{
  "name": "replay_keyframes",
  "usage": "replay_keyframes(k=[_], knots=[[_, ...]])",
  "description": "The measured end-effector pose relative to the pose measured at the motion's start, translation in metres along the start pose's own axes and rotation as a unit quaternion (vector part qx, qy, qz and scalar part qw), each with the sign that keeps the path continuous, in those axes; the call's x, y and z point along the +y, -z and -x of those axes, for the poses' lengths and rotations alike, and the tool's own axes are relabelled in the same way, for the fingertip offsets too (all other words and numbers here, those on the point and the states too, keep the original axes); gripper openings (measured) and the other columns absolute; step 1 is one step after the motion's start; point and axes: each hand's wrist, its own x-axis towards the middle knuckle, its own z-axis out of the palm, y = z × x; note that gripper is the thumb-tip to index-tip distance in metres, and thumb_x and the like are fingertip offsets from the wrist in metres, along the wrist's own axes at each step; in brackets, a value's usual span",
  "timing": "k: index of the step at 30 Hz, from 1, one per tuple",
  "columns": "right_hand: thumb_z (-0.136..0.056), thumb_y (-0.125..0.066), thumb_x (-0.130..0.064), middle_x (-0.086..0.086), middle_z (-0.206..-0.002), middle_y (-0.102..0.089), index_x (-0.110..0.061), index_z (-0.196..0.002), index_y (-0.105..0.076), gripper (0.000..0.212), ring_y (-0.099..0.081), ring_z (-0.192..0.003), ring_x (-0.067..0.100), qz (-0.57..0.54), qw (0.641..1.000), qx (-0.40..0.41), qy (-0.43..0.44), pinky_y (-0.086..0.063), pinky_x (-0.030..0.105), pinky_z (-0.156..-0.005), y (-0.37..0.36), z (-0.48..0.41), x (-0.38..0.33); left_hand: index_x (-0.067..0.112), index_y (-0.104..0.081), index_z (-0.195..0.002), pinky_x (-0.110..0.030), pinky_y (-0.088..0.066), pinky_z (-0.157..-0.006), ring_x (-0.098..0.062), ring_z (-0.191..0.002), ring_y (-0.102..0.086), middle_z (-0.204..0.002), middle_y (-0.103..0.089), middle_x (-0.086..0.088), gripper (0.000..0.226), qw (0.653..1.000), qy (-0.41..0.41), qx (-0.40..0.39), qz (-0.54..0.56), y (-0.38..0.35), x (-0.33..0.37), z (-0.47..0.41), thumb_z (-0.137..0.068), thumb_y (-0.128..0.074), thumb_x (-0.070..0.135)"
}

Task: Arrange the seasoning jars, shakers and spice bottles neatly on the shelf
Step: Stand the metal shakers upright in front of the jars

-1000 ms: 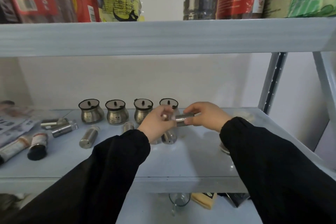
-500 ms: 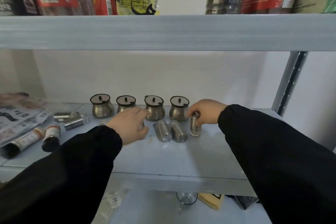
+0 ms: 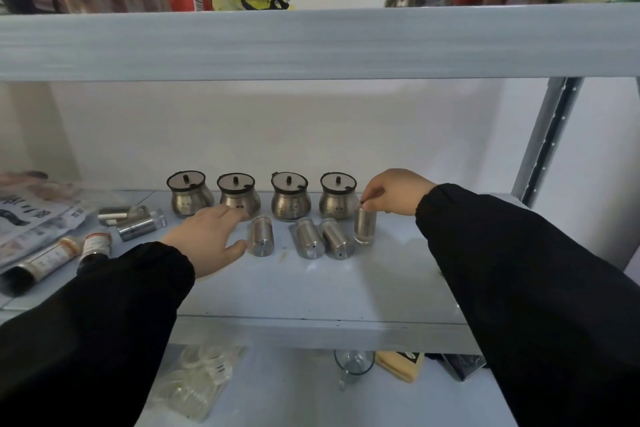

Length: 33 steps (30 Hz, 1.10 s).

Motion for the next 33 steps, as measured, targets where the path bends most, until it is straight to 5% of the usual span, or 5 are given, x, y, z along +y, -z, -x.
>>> replay_keyframes(k=[8,13,18,23,33], knots=[[-0.085,-0.067,-0.042,-0.009,-0.096,-0.066,-0.028,-0.097,-0.071,0.019,-0.054,-0.072,-0.001,-0.012,1.000,0.025,-0.014,-0.041,0.025,-0.067,-0.007,-0.005,0.003,0.031,-0.038,-0.138,-0.037,-0.044,-0.096,-0.022,-0.120,-0.050,-0.134,-0.051,0.000,0.060,1.000,0.017,-0.011,-0.014,-0.003,-0.006,0.007,-0.084,-0.043,0.057],[-0.083,-0.066,-0.049,-0.008,-0.106,-0.061,-0.029,-0.109,-0.066,0.033,-0.058,-0.098,0.014,-0.010,0.998,0.035,-0.041,-0.044,0.029,-0.081,-0.011,0.000,0.001,0.031,-0.040,-0.137,-0.035,-0.043,-0.091,-0.021,-0.116,-0.051,-0.131,-0.053,0.001,0.058,1.000,0.020,-0.006,-0.015,-0.007,-0.009,0.009,-0.085,-0.046,0.056],[-0.084,-0.057,-0.047,-0.002,-0.092,-0.057,-0.028,-0.106,-0.063,0.030,-0.057,-0.086,0.019,-0.008,0.976,0.217,0.010,-0.042,0.030,-0.073,-0.031,0.031,-0.034,0.030,-0.037,-0.139,-0.041,-0.045,-0.098,-0.022,-0.122,-0.047,-0.135,-0.050,-0.001,0.062,1.000,0.017,-0.015,0.016,-0.004,-0.018,0.005,-0.084,-0.042,0.057],[-0.086,-0.054,-0.050,-0.003,-0.089,-0.056,-0.030,-0.102,-0.050,0.026,-0.052,-0.072,0.014,0.066,0.995,0.063,-0.035,-0.039,0.029,-0.060,-0.080,0.050,-0.069,0.028,-0.037,-0.141,-0.039,-0.042,-0.101,-0.023,-0.125,-0.045,-0.139,-0.047,-0.001,0.059,0.999,-0.019,-0.009,0.029,-0.002,-0.024,-0.003,-0.089,-0.046,0.053],[-0.082,-0.064,-0.035,-0.001,-0.097,-0.060,-0.030,-0.110,-0.061,0.029,-0.057,-0.084,0.016,-0.019,0.984,0.102,-0.147,-0.047,0.030,-0.075,-0.087,0.056,-0.090,0.030,-0.036,-0.142,-0.033,-0.038,-0.100,-0.021,-0.125,-0.043,-0.140,-0.046,0.001,0.058,0.992,-0.113,-0.001,0.059,0.000,-0.044,-0.006,-0.090,-0.046,0.053]])
